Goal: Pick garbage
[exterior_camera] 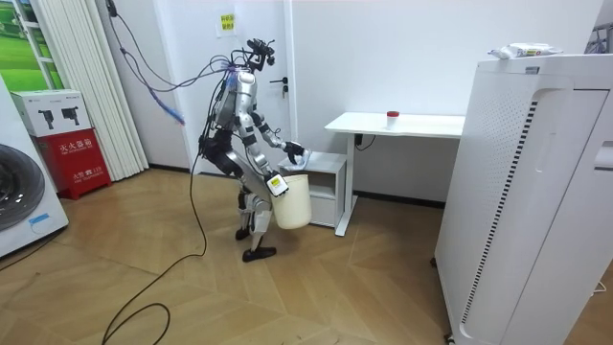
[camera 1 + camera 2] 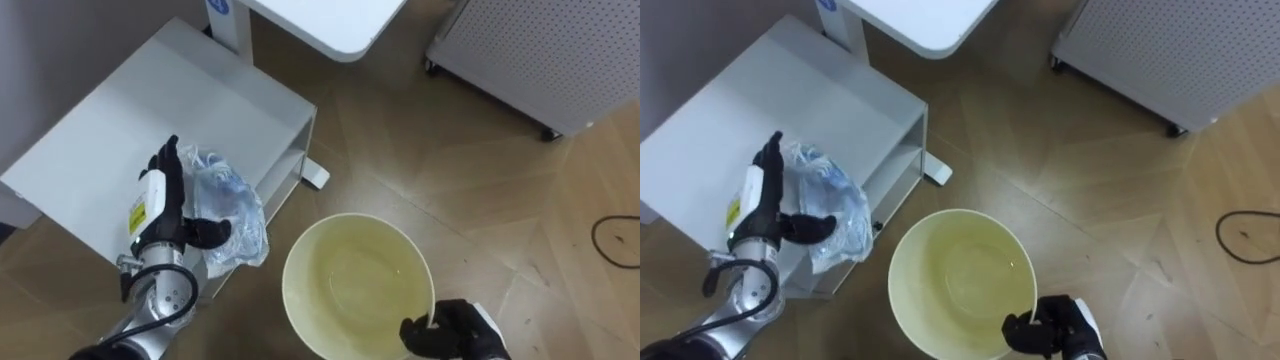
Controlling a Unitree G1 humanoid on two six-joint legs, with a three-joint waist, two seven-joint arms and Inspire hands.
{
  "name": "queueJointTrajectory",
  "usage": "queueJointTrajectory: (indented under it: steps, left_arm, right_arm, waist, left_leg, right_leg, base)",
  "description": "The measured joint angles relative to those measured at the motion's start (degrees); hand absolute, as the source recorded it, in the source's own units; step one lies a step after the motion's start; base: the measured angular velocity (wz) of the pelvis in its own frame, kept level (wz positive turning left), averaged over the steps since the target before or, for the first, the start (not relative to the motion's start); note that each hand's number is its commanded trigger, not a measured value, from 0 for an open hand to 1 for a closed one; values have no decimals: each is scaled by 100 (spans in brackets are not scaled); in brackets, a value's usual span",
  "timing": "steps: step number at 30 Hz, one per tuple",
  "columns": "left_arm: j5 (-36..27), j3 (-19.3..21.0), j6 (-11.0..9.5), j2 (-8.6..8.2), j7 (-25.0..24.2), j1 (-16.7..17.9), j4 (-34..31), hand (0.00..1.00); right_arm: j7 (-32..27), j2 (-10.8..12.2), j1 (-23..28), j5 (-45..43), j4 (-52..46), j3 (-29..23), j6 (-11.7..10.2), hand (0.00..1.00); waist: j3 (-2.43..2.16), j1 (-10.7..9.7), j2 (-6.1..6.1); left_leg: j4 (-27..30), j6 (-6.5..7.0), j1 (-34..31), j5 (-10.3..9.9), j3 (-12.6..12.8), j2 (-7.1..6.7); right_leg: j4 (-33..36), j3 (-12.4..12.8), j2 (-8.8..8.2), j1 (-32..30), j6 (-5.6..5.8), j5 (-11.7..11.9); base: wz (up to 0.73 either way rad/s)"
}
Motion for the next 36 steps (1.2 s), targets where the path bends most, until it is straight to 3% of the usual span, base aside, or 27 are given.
queueJointTrajectory:
  steps: [5, 16, 19, 21, 23, 24, 27, 29, 36]
  left_arm:
    - [539, -162, 220, 122, -293, -5, 115, 0]
    - [1714, -473, 693, 315, -400, -54, 142, 0]
    - [1933, -488, 819, 316, -377, -67, 138, 78]
    - [1983, -596, 899, 314, -355, -102, 136, 100]
    - [2053, -702, 994, 310, -245, -158, 115, 93]
    - [2098, -701, 1011, 311, -220, -169, 109, 100]
    - [2255, -705, 1081, 281, -14, -181, 92, 100]
    - [2235, -595, 1110, 177, 71, -186, 83, 100]
    - [2309, -662, 1105, 206, 130, -236, 36, 100]
  right_arm:
    - [35, 25, -24, 11, 4, -5, -2, 100]
    - [53, 9, -64, 38, 16, -20, 48, 100]
    - [39, 6, -64, 39, 35, -17, 49, 100]
    - [37, -6, -64, 69, 47, -13, 50, 100]
    - [21, -10, -66, 153, 82, -13, 53, 100]
    - [12, -10, -65, 181, 87, -13, 55, 100]
    - [-11, -10, -66, 192, 88, -13, 72, 100]
    - [-17, -12, -66, 208, 87, -13, 93, 100]
    - [-40, -10, -64, 238, 71, -13, 186, 100]
  waist:
    - [-2, -64, -25]
    - [-3, -50, -25]
    - [-2, -48, -23]
    - [-1, -37, -21]
    - [-1, -7, -19]
    - [-1, -1, -19]
    - [-1, 17, -19]
    - [-2, 20, -20]
    - [-2, 21, -19]
  left_leg:
    - [140, -9, -148, -46, -4, 22]
    - [172, 3, -221, -55, -8, 27]
    - [168, 3, -227, -55, -11, 29]
    - [167, 3, -240, -55, -21, 29]
    - [172, 4, -265, -54, -52, 25]
    - [175, 4, -268, -54, -56, 25]
    - [174, 6, -269, -53, -62, 18]
    - [176, 8, -277, -51, -70, 21]
    - [177, 8, -249, -50, -80, 32]
  right_leg:
    - [141, -1, 12, -167, -30, -38]
    - [156, -2, 12, -234, -27, -35]
    - [147, -9, 16, -234, -27, -35]
    - [139, -26, 11, -234, -27, -35]
    - [131, -52, 5, -233, -27, -35]
    - [133, -60, 1, -231, -27, -35]
    - [133, -64, -7, -229, -26, -34]
    - [134, -79, -7, -228, -28, -33]
    - [125, -95, -3, -190, -41, -24]
  base:
    - [-3]
    - [0]
    - [0]
    - [2]
    - [5]
    - [5]
    - [0]
    - [0]
    - [-1]
